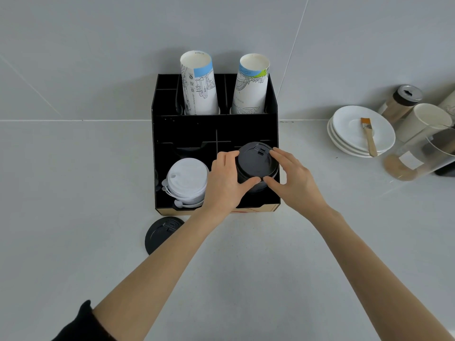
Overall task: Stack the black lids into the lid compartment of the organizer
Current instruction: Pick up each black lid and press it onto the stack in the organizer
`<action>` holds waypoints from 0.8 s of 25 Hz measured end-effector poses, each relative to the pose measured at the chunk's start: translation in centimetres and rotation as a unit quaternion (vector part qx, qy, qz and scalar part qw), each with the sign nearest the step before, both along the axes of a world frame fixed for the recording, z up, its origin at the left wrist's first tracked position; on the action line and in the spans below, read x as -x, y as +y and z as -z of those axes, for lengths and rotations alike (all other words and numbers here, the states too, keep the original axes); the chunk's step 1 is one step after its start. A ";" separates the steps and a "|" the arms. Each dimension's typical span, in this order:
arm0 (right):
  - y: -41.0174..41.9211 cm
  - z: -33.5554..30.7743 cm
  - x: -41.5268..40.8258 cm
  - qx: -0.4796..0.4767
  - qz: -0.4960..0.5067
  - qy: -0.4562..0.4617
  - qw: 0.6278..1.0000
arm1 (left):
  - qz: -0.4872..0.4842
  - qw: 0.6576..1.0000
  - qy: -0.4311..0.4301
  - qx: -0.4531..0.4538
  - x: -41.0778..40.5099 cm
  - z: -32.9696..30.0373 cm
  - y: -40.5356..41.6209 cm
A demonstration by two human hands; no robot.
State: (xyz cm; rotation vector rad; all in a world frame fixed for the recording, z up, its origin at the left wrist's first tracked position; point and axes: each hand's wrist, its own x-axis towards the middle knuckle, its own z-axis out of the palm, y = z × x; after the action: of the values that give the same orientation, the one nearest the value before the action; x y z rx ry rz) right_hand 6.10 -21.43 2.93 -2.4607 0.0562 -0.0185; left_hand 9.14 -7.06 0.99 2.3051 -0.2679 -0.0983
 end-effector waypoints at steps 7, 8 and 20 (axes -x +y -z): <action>0.3 0.2 0.4 -0.019 0.021 -0.013 1.000 | 0.029 0.999 0.017 0.022 0.0 -0.3 1.1; 0.5 0.1 0.5 -0.020 0.022 -0.019 0.999 | 0.030 0.999 0.012 0.015 0.1 -0.5 1.4; 6.5 -1.3 3.2 -0.022 -0.053 -0.055 0.997 | -0.022 1.000 -0.018 0.003 3.1 -1.6 8.7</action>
State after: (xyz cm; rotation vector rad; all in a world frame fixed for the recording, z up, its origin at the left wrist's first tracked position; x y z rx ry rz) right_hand 2.94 -14.90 4.23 -2.4105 -0.1215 -0.1062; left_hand 6.02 1.65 2.56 2.3070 -0.2361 -0.0349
